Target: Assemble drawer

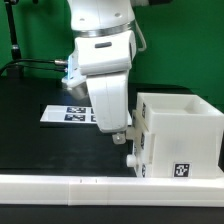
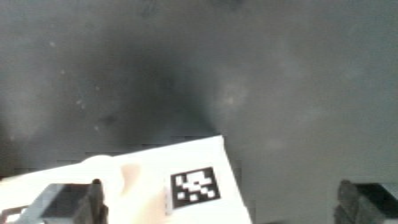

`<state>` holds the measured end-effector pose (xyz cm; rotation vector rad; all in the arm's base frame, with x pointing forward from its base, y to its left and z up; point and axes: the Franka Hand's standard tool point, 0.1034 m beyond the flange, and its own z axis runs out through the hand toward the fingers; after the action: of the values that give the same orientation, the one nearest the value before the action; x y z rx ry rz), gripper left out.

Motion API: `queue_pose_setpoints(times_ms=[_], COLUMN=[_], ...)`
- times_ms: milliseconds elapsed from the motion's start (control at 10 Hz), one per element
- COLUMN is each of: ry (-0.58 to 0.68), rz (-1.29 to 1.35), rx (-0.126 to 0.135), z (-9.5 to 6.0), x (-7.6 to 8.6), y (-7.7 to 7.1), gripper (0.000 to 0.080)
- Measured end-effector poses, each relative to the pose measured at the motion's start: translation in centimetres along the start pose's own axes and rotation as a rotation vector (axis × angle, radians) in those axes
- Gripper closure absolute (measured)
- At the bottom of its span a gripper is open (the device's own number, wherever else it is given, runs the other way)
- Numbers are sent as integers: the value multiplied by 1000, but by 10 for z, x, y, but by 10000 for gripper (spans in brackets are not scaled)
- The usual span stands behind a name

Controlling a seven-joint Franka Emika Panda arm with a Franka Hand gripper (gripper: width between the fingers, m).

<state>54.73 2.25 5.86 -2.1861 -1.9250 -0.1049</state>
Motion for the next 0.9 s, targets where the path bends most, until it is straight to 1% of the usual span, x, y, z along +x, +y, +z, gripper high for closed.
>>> queue_pose_setpoints(times_ms=[100,200,400,500,600,700,800,900], ry=[0,1,-2,-5,-11,-20,-24,-24], rz=[0,5,20,26,47,68,84,82], rx=[-1,0,7,11,10,-2,-15,-10], z=[0,-1,-3,-5,-7,-8,-8,-7], x=[0,-3,-16,-25,-36,-45,-49,-48], y=[0,0,-6,-13,-24,-36,-43,-43], gripper=[151,151,151,151,151,151,151,151])
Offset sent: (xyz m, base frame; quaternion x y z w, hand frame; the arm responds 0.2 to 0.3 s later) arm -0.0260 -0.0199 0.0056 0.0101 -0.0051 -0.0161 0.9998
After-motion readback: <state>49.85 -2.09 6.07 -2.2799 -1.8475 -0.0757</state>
